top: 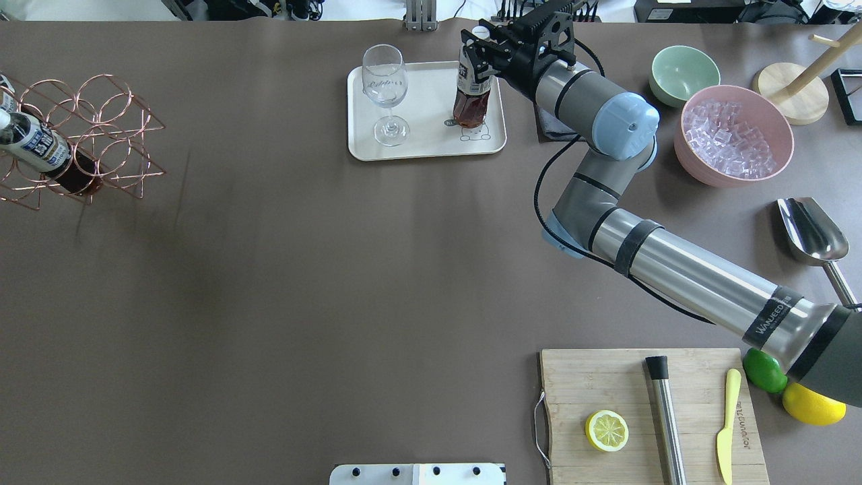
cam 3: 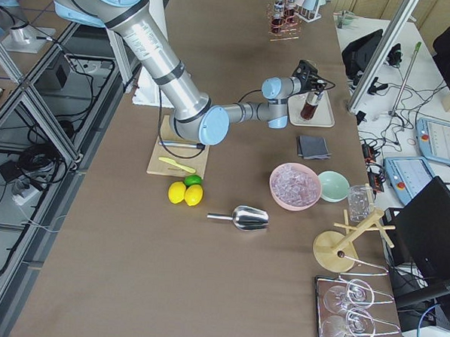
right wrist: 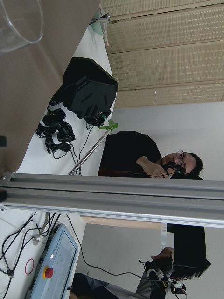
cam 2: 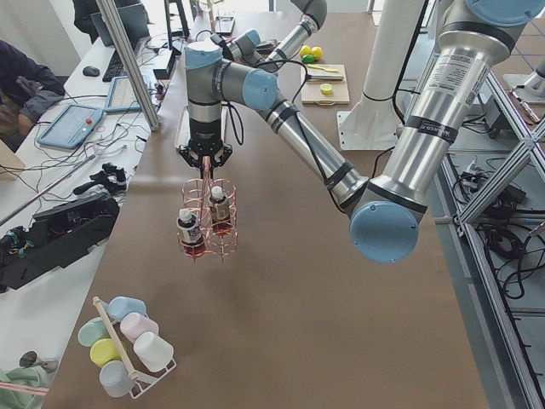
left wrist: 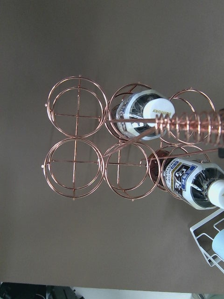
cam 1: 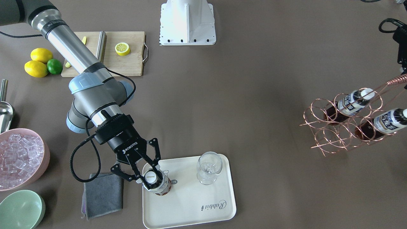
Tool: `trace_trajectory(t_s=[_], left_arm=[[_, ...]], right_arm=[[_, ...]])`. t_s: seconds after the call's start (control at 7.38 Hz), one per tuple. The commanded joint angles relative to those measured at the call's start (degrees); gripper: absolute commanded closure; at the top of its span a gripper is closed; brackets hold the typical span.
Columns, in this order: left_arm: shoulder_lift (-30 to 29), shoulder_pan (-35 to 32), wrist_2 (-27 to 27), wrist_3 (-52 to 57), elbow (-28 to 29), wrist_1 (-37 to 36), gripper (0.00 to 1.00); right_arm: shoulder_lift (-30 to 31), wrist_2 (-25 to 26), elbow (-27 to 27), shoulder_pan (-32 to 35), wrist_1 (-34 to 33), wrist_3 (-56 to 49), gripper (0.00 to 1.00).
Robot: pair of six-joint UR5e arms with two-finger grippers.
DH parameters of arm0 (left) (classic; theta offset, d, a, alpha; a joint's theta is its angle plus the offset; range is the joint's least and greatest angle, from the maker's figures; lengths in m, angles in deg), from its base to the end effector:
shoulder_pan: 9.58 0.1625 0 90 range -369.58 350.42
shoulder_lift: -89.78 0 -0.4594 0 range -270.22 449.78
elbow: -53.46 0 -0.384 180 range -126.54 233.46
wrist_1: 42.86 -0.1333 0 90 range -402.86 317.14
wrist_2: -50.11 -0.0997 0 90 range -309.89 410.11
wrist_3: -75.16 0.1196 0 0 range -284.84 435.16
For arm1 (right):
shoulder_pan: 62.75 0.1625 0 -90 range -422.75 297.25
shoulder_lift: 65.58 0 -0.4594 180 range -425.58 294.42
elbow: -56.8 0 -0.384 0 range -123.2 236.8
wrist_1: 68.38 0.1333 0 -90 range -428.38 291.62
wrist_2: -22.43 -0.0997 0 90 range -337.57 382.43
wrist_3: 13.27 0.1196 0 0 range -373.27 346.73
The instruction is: Take tea from basket to plate
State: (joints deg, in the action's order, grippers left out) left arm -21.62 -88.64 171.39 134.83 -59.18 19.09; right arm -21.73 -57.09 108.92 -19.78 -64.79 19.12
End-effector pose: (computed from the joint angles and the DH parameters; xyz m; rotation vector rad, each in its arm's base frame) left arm 0.0378 -0.5709 0.3941 0.5061 0.4097 1.2681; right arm -0.4840 -0.6628 0.3038 1.4454 -1.0292 -0.0221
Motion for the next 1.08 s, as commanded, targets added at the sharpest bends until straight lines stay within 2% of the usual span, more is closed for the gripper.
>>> trace_trajectory(t_s=[0.0, 0.14, 0.68, 0.81, 0.95], left_arm=[[2.33, -3.19, 2.1, 11.57, 4.59, 1.06, 1.0], [2.42, -4.51, 2.29, 14.92, 7.05, 2.72, 1.0], [2.25, -5.5, 1.68, 16.71, 9.87, 4.48, 1.0], [2.42, -4.36, 1.59, 16.27, 11.54, 7.28, 1.0], [2.42, -3.83, 1.59, 16.27, 12.6, 7.65, 1.0]], right_arm=[[-0.25, -0.28, -0.09, -0.07, -0.34, -0.05, 0.33], [-0.25, -0.28, -0.09, -0.07, -0.26, -0.05, 0.0], [-0.25, -0.19, 0.61, -0.07, -0.43, -0.05, 0.0], [-0.25, -0.28, 2.36, 0.01, -0.61, 0.04, 0.0], [-0.16, -2.46, 6.81, 0.89, -5.57, -0.13, 0.0]])
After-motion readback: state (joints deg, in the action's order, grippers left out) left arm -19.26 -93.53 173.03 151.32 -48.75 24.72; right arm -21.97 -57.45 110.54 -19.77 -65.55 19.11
